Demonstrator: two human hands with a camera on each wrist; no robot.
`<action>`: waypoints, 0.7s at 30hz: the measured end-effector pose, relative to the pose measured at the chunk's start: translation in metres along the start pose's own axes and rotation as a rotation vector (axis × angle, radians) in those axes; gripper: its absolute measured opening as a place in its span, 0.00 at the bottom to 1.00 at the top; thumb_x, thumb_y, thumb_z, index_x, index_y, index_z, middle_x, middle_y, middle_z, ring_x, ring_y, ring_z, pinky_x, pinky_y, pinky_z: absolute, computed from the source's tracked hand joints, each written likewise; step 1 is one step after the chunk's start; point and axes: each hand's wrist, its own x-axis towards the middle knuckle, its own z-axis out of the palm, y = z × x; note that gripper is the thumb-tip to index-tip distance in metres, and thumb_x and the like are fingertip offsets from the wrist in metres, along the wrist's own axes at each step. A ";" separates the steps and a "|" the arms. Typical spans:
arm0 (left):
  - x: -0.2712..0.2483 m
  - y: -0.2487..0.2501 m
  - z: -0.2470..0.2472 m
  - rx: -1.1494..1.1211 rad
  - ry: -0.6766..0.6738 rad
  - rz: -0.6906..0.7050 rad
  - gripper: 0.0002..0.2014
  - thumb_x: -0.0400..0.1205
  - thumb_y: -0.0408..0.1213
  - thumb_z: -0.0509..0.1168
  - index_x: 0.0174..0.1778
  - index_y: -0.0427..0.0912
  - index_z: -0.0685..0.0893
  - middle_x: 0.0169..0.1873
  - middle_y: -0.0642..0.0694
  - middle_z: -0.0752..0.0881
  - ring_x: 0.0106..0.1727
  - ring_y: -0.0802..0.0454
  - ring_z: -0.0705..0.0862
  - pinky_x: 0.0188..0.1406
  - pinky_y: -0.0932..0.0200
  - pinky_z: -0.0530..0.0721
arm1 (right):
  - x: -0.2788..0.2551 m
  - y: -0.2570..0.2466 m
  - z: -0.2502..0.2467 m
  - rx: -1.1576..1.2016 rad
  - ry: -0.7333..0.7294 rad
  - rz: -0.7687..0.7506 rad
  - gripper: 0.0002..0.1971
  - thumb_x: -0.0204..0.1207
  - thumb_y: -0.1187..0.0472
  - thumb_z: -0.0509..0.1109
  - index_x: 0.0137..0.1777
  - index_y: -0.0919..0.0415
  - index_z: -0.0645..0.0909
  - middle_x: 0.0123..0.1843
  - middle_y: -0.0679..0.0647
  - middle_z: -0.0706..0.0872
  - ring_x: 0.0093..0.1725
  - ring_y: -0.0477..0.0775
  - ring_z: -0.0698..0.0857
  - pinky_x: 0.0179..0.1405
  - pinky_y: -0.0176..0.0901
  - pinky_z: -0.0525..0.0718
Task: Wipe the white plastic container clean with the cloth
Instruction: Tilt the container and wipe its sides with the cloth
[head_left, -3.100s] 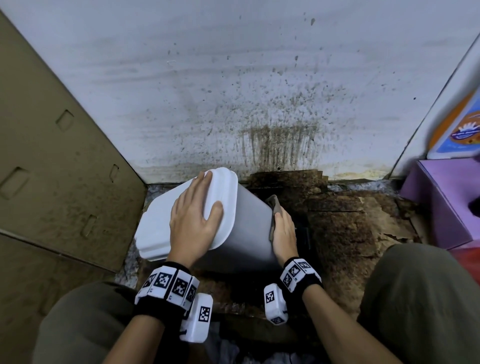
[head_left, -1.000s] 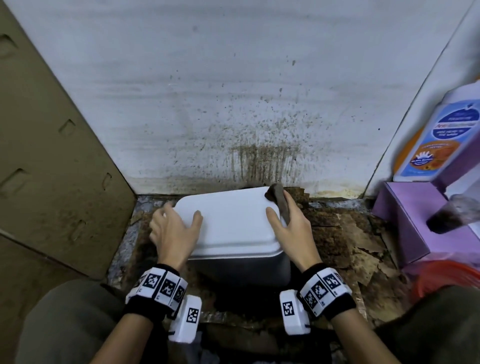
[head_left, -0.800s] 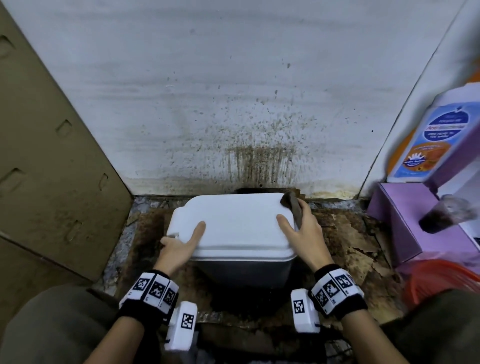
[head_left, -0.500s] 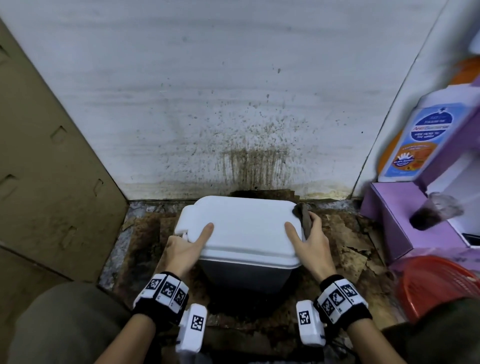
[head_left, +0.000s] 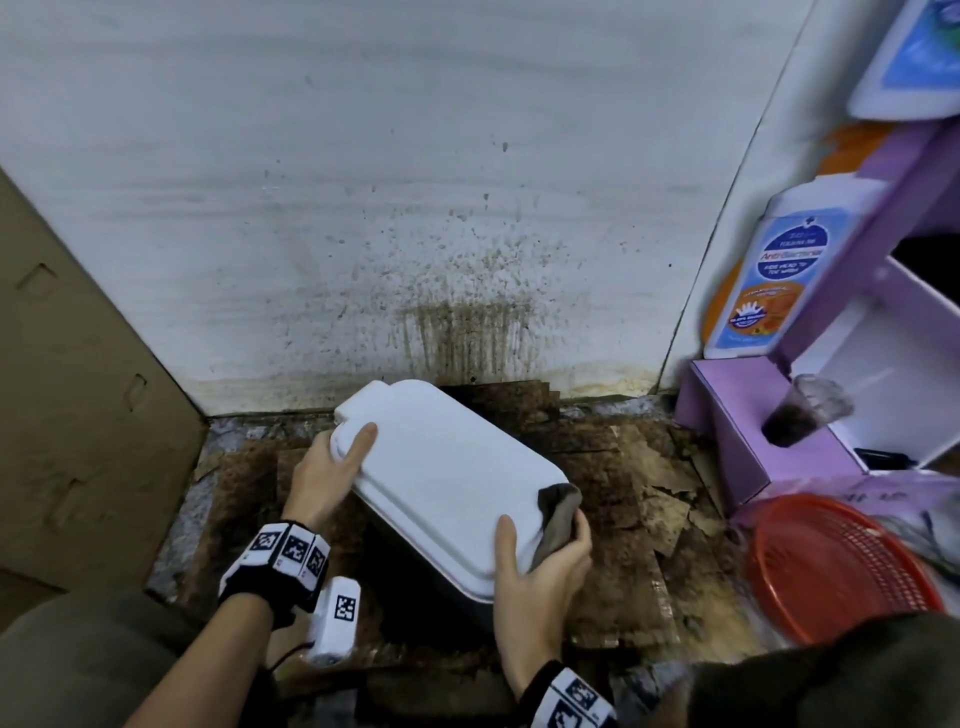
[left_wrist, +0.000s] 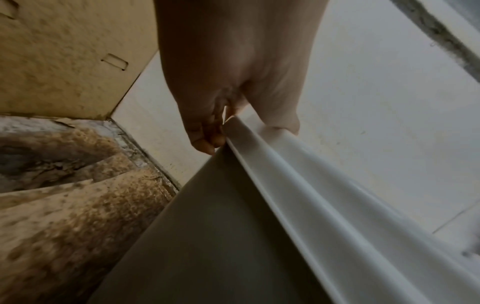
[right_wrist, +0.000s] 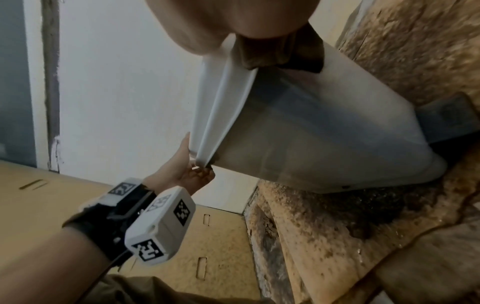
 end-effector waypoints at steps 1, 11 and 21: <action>-0.001 0.000 0.002 -0.006 0.005 0.003 0.38 0.78 0.73 0.63 0.73 0.45 0.77 0.65 0.44 0.83 0.66 0.40 0.81 0.63 0.44 0.79 | 0.002 0.000 0.001 -0.005 -0.005 0.005 0.43 0.78 0.45 0.74 0.85 0.54 0.53 0.80 0.54 0.61 0.81 0.57 0.61 0.71 0.44 0.65; -0.047 -0.003 0.035 -0.236 0.012 -0.116 0.49 0.74 0.70 0.71 0.69 0.24 0.73 0.65 0.29 0.84 0.60 0.38 0.87 0.52 0.43 0.88 | 0.082 -0.021 -0.023 -0.045 -0.272 -0.023 0.23 0.81 0.43 0.70 0.72 0.45 0.69 0.71 0.51 0.77 0.72 0.56 0.75 0.64 0.50 0.76; -0.078 -0.015 0.066 -0.335 -0.067 -0.106 0.48 0.64 0.72 0.76 0.66 0.39 0.68 0.60 0.52 0.83 0.60 0.55 0.84 0.63 0.53 0.84 | 0.105 -0.033 -0.034 -0.126 -0.500 -0.156 0.21 0.77 0.38 0.73 0.66 0.42 0.79 0.57 0.41 0.87 0.56 0.39 0.85 0.46 0.38 0.80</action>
